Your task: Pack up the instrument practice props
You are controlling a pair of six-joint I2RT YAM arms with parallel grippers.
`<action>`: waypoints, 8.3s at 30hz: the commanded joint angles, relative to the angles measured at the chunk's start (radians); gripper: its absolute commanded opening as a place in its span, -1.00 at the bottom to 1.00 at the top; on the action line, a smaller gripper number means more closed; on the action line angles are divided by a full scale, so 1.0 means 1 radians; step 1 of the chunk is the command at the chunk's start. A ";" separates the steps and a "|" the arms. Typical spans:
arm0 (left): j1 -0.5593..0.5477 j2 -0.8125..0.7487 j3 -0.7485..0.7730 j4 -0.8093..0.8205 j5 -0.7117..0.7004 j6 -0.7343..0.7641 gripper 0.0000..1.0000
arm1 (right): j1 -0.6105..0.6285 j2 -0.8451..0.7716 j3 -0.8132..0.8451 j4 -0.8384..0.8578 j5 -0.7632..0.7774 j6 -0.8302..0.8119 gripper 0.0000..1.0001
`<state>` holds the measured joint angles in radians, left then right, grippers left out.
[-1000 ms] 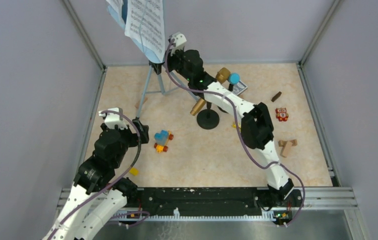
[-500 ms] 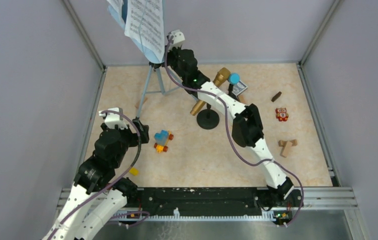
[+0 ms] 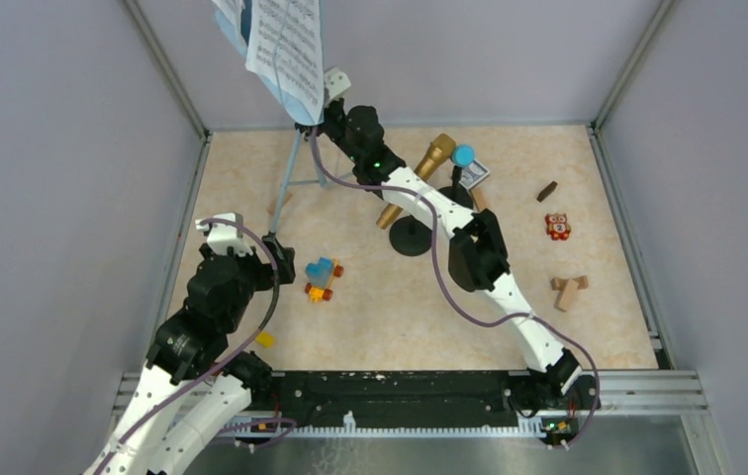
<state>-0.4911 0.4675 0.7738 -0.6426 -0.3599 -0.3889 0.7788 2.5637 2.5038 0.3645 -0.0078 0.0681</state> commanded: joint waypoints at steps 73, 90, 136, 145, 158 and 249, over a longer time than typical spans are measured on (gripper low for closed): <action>0.000 -0.030 -0.009 0.067 0.047 0.034 0.97 | 0.197 -0.596 -0.611 -0.244 -0.198 0.141 -1.00; 0.000 0.033 0.101 0.070 0.452 0.084 0.97 | 0.228 -1.037 -1.119 -0.339 -0.241 0.068 -1.00; -0.616 0.647 -0.075 0.689 0.142 -0.121 -0.75 | -0.084 -1.160 -1.274 -0.469 -0.553 -0.386 -1.00; -0.618 0.832 0.011 0.731 0.032 -0.165 -1.00 | -0.132 -1.108 -1.303 -0.350 -0.534 -0.393 -1.00; -0.619 1.082 0.178 0.652 -0.245 -0.243 -1.00 | -0.170 -1.023 -1.293 -0.267 -0.564 -0.444 -1.00; -0.612 1.067 -0.024 0.647 -0.145 -0.241 -1.00 | -0.183 -1.909 -1.943 -0.431 0.012 0.025 0.62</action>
<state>-1.1122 1.5791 0.8234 0.1074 -0.4698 -0.4946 0.5869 0.6632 0.5880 -0.0998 -0.0036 0.1139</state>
